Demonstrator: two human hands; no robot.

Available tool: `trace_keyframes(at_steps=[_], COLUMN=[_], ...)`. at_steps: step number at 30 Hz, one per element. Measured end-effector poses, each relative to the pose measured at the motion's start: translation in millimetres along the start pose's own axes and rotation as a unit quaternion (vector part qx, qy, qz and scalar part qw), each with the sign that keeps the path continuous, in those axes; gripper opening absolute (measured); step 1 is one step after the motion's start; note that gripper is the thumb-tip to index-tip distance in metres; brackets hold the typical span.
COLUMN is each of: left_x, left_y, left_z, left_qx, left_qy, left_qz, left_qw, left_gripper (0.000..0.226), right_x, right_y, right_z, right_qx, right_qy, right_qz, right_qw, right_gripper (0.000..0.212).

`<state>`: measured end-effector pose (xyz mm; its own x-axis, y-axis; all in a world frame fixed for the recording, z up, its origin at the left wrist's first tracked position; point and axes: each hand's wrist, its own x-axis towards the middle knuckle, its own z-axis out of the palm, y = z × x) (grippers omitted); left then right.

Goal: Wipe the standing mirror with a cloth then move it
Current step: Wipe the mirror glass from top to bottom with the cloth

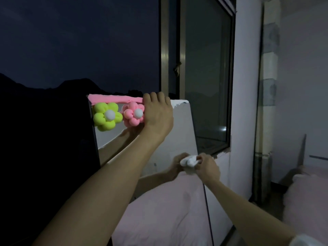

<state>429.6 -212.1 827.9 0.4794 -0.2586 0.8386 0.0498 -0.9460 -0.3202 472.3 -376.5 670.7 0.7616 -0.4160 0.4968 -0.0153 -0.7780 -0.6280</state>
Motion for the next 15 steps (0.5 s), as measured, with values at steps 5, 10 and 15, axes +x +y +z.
trace_keyframes(at_steps=[5,10,15], left_x=[-2.4,-3.0,-5.5], left_y=[9.6,17.0,13.6], left_z=[-0.4,2.4,7.3], left_qx=[0.001,0.028,0.021], left_qy=[0.012,0.001,-0.008], left_qz=[0.011,0.011,-0.012], left_qw=[1.0,1.0,1.0], left_gripper=[0.043,0.056,0.062], right_x=[12.4,3.4,-38.2], right_y=[-12.3,-12.7,41.3], right_z=[-19.0,-10.0,16.0], right_qx=[0.079,0.138,-0.055], right_qy=[0.083,0.074,-0.118], right_qz=[-0.022,-0.12,0.061], right_qw=[0.993,0.98,0.99], right_gripper=[0.02,0.024,0.029])
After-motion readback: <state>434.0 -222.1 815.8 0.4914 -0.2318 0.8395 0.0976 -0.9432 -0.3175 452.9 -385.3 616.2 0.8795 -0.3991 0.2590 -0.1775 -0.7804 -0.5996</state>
